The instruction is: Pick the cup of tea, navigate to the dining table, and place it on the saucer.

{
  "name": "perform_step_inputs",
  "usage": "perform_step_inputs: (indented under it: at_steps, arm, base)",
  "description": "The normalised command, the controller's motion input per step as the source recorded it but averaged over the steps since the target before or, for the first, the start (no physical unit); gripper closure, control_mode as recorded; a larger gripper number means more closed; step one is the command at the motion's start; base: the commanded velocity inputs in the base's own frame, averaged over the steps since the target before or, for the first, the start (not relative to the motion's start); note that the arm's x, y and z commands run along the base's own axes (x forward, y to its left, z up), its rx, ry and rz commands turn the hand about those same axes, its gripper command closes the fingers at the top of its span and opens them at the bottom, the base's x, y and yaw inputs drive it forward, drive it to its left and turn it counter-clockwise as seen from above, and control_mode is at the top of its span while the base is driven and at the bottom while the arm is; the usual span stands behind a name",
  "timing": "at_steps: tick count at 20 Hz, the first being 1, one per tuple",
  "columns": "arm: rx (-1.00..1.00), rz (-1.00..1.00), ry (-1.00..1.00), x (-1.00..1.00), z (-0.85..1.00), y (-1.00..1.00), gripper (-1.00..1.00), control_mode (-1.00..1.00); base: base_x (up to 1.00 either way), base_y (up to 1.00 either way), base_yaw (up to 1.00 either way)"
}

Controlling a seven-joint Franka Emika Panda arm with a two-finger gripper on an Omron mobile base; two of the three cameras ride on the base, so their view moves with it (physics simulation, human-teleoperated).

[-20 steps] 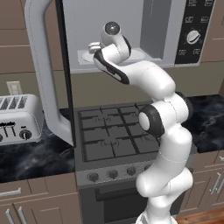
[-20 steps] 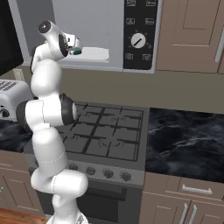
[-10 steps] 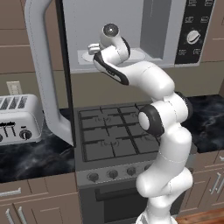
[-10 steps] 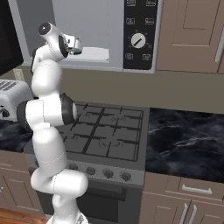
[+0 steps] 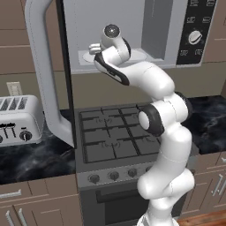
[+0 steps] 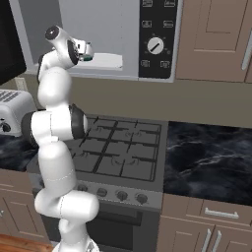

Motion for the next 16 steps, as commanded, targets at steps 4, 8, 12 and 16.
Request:
perform_step_inputs:
  at_steps: [4,8,12,16]
  arm:
    - [0.00,0.00,0.00,0.07,0.00,0.00,-1.00,-1.00]
    - [0.00,0.00,0.00,0.00,0.00,0.00,1.00,-1.00]
    - [0.00,0.00,0.00,0.00,0.00,0.00,1.00,-1.00]
    - [0.00,0.00,0.00,0.00,0.00,0.00,1.00,-1.00]
  base:
    - [0.00,0.00,0.00]
    - [0.00,0.00,0.00]
    - [0.00,0.00,0.00]
    - [0.00,0.00,0.00]
